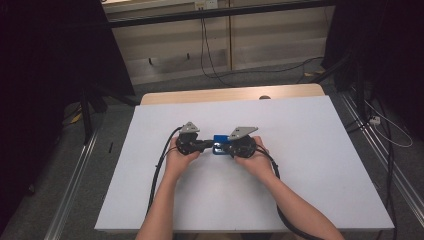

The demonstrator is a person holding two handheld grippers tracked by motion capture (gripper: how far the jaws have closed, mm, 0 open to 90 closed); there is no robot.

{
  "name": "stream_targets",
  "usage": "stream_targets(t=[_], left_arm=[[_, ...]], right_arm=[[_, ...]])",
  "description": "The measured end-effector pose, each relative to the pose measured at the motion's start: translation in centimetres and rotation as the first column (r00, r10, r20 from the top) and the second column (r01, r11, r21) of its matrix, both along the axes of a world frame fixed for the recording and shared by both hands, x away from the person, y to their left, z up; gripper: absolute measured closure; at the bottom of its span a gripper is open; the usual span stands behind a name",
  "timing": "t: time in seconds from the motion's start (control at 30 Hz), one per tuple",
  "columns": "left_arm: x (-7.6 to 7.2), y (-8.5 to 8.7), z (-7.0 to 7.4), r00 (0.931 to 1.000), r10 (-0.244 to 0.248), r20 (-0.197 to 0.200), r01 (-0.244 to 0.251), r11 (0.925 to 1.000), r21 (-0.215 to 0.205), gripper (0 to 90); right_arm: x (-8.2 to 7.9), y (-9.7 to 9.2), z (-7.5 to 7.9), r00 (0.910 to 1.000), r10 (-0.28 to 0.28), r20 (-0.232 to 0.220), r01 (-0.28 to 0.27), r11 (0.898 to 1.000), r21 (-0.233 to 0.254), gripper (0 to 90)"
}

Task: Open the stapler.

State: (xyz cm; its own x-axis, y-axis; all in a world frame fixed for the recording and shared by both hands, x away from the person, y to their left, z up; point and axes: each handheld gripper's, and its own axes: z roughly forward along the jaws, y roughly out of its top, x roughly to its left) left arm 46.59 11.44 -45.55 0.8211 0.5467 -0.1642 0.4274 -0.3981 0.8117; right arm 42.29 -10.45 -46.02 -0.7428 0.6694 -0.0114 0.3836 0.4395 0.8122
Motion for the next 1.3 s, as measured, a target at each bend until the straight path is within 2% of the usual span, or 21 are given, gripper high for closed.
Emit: stream_targets(t=[0.23,0.5,0.6,0.8,1.17,1.3], left_arm=[[-0.2,0.0,1.1,0.9998,-0.009,0.020,0.011,0.9976,-0.069,90.0],[-0.2,-0.2,1.6,0.9994,-0.008,0.034,0.012,0.9951,-0.098,90.0],[-0.2,-0.2,1.6,0.9993,-0.007,0.037,0.011,0.9951,-0.098,90.0],[-0.2,-0.2,1.7,0.9991,-0.008,0.042,0.012,0.9951,-0.099,90.0],[-0.1,-0.3,1.8,0.9988,-0.006,0.048,0.011,0.9936,-0.113,90.0],[0.0,-0.4,1.2,0.9990,-0.020,0.040,0.023,0.9964,-0.082,90.0]], right_arm=[[0.0,0.0,0.0,1.0000,-0.003,0.000,0.003,1.000,0.003,90.0],[0.0,0.1,-0.1,0.9996,-0.028,-0.001,0.028,0.999,0.020,90.0],[-0.2,0.4,-0.2,0.9992,-0.040,0.010,0.039,0.999,0.027,90.0],[-0.2,0.6,0.2,0.9950,-0.086,0.051,0.080,0.992,0.094,90.0],[-0.2,1.0,0.2,0.9892,-0.108,0.099,0.100,0.992,0.083,90.0],[-0.3,1.1,0.4,0.9872,-0.108,0.118,0.100,0.992,0.072,90.0]])
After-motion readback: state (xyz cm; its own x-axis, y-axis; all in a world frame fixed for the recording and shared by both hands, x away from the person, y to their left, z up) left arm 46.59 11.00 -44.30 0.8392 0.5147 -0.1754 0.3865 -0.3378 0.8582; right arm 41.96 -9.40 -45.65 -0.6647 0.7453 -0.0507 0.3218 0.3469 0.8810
